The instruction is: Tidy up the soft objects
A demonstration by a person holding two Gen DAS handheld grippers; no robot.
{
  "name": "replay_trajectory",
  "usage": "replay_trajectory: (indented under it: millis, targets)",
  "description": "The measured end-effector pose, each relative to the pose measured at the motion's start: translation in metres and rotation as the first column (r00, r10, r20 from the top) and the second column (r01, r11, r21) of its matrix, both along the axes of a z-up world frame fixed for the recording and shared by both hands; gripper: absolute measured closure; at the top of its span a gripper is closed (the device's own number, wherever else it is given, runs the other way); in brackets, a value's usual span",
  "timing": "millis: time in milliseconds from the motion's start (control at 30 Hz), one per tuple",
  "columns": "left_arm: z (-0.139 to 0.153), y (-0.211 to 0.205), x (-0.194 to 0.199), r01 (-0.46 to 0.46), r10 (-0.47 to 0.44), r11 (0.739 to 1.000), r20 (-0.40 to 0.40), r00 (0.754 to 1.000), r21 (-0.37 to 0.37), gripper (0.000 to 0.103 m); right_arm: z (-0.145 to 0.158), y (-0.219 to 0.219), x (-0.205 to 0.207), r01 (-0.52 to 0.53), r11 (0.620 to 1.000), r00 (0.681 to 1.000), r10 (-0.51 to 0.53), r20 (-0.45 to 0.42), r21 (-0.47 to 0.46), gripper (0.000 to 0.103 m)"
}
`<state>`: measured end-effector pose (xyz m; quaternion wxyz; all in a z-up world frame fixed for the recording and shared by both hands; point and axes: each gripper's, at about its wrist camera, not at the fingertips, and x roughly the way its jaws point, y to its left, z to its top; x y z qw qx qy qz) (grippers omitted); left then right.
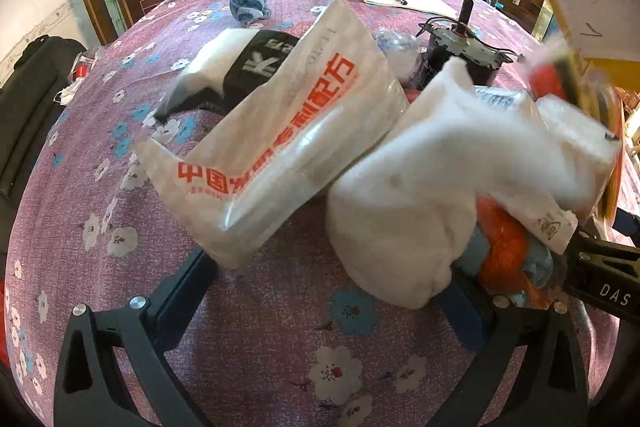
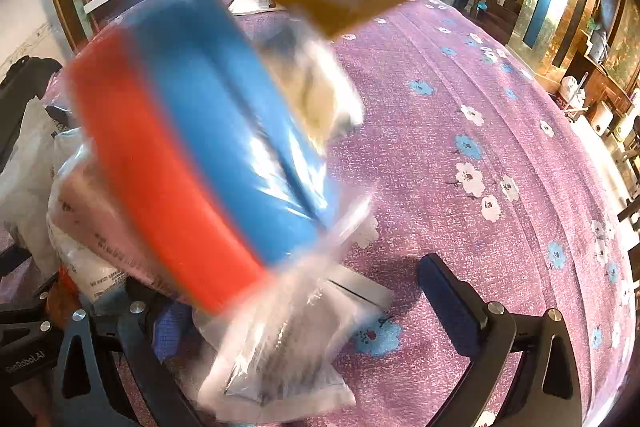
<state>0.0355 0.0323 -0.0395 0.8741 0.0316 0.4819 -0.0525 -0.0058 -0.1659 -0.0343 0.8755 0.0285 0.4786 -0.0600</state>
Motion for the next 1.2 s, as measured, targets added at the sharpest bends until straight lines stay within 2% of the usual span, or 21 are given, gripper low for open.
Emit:
replay_trajectory:
  millis: [1200]
  targets:
    - [0.0001,0.0005,-0.0004,0.000,0.000,1.000,0.000,1.000,0.000,0.000,0.0012,0.0033,0.0001,0.002,1.000,1.000,-0.002,-0.001,0.001,0.001]
